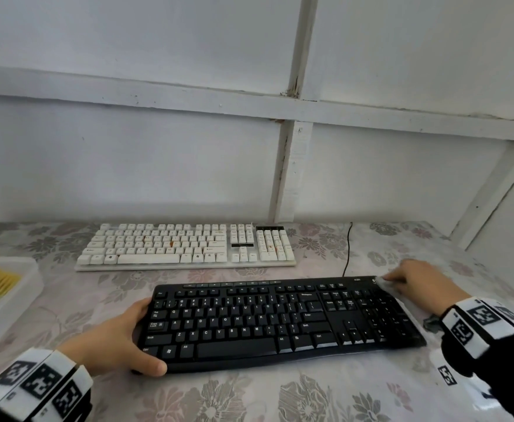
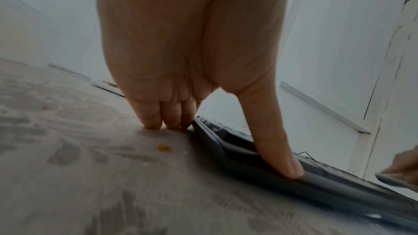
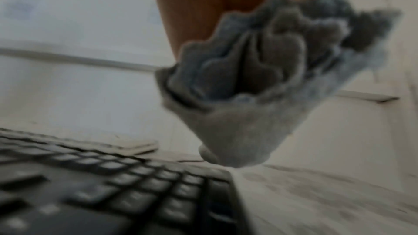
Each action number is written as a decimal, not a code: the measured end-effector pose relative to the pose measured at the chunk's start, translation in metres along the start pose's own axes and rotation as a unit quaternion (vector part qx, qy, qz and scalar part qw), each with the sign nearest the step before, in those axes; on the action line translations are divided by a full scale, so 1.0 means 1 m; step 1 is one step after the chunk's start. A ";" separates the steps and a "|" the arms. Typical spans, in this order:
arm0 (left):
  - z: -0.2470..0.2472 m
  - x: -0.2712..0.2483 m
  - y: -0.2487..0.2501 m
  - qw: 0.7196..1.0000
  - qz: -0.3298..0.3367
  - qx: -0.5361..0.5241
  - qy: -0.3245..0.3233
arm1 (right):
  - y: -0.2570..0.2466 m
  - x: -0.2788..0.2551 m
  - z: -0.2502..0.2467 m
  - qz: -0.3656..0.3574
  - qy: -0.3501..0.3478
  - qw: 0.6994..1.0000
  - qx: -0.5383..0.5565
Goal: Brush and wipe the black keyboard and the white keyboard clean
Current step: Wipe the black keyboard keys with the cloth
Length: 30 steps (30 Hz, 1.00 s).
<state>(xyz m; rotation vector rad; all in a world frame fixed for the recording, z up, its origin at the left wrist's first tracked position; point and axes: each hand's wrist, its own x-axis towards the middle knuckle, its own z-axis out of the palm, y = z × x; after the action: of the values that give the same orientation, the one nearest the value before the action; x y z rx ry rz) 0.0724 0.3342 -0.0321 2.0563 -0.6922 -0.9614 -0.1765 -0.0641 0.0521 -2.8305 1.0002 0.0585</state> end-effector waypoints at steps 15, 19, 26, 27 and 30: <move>0.004 -0.004 0.004 1.000 -0.008 -0.021 0.000 | -0.012 0.003 0.016 -0.038 -0.017 0.997 -0.070; 0.002 -0.005 0.007 1.000 -0.014 -0.018 -0.002 | 0.009 0.011 0.011 0.004 -0.013 0.998 -0.058; 0.002 -0.005 0.007 0.999 -0.033 -0.009 -0.009 | -0.035 0.008 0.003 -0.042 -0.011 0.999 -0.017; 0.003 -0.006 0.008 0.999 -0.034 -0.007 -0.009 | -0.056 0.006 0.003 -0.072 -0.008 0.997 0.005; 0.003 -0.007 0.010 0.999 -0.030 -0.011 -0.007 | -0.127 -0.003 0.006 -0.159 -0.033 0.984 0.071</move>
<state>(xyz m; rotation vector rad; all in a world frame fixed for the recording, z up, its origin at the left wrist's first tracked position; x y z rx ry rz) 0.0641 0.3323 -0.0230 2.0638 -0.6283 -1.0139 -0.0990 0.0358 0.0616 -2.7968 0.5085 0.0440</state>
